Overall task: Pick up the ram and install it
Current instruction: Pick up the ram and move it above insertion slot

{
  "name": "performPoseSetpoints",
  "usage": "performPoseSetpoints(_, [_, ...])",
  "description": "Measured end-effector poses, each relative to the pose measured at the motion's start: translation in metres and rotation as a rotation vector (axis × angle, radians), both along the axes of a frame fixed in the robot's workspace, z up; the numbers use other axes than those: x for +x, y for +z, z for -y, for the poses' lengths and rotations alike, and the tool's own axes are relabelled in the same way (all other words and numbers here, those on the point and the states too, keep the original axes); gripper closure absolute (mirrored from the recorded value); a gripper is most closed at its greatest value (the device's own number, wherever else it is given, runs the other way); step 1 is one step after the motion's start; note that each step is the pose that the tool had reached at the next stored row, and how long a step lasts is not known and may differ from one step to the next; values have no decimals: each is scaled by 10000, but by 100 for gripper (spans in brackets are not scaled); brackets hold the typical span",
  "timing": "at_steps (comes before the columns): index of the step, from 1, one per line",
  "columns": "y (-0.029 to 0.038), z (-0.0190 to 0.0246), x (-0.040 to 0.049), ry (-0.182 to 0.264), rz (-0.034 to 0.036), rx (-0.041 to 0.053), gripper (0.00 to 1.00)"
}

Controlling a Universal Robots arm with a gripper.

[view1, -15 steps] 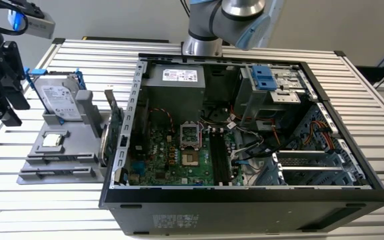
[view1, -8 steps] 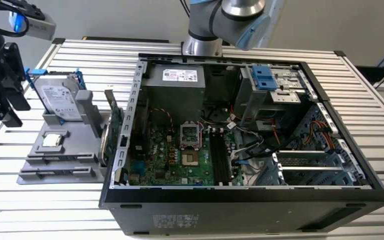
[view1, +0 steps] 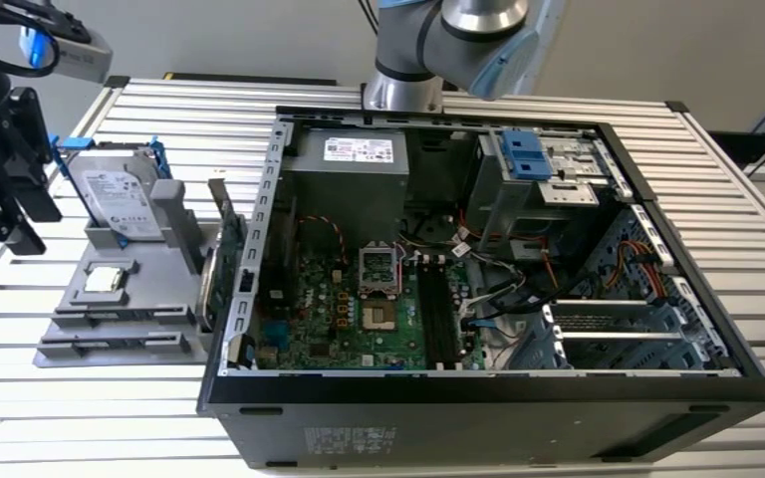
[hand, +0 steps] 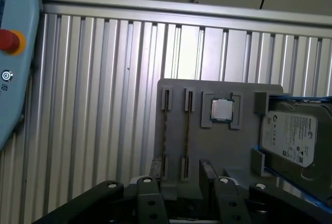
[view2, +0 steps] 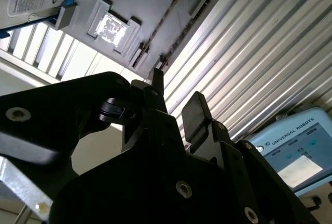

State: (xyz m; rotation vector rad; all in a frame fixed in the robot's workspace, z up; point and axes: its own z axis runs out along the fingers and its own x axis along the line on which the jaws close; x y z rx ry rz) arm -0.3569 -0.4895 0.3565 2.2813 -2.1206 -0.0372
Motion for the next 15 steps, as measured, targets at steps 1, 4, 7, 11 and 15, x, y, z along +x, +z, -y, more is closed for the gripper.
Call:
performPoseSetpoints(1, [-2,0,0,0,0,-2,100])
performPoseSetpoints(4, [-9,0,0,0,-1,-8,100])
performPoseSetpoints(7, [-16,0,0,0,0,-13,100])
performPoseSetpoints(11, [-24,0,0,0,0,-21,100])
performPoseSetpoints(15, [-35,0,0,0,1,-27,100])
